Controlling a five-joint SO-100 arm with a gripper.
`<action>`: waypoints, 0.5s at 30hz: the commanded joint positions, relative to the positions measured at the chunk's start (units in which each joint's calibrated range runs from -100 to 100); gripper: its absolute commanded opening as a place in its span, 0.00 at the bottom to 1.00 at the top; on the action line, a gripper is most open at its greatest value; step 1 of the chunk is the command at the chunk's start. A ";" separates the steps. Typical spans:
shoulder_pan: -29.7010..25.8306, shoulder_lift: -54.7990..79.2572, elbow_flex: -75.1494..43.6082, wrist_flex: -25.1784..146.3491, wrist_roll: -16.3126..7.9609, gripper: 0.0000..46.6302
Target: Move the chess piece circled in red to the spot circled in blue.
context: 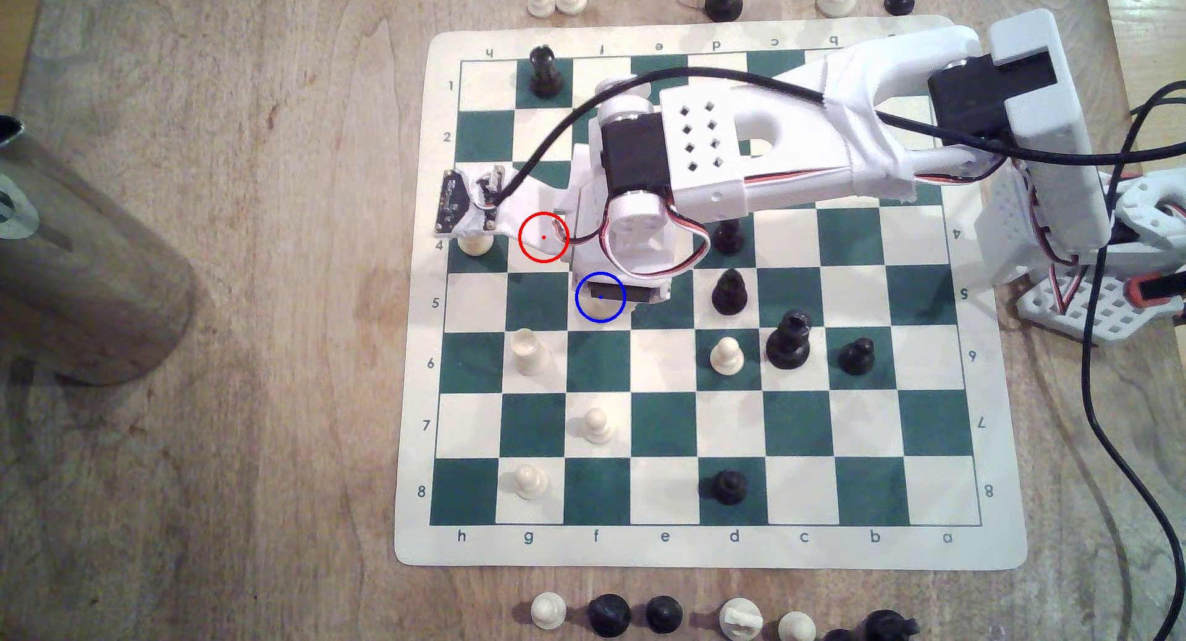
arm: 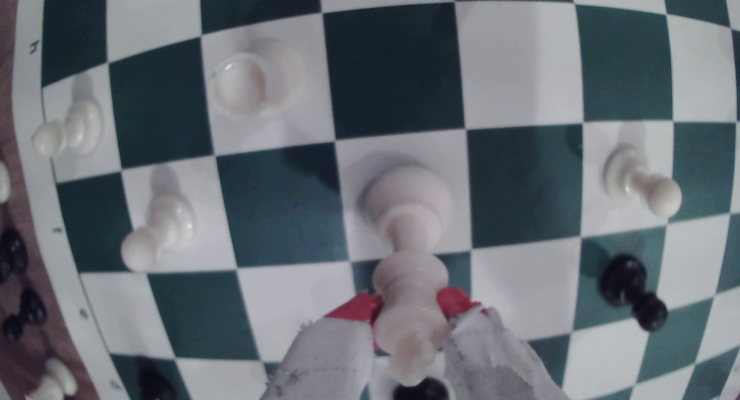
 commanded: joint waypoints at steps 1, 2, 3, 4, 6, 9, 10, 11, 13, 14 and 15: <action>0.53 -1.40 -3.17 -1.31 -0.15 0.27; 0.61 -1.40 -2.99 -1.64 -0.24 0.33; 0.68 -1.40 -2.90 -1.80 -0.24 0.38; 0.76 -1.74 -2.26 -2.62 -0.59 0.44; 0.92 -2.25 -1.63 -3.44 -0.73 0.50; 1.15 -3.35 0.00 -4.75 -0.93 0.56; 1.15 -3.77 0.55 -5.00 -0.93 0.57; 1.23 -4.37 1.18 -5.40 -0.93 0.57; 1.31 -7.08 3.81 -6.55 -0.98 0.61; 1.31 -8.02 4.72 -6.72 -0.98 0.62; 1.31 -9.21 5.71 -6.96 -0.93 0.62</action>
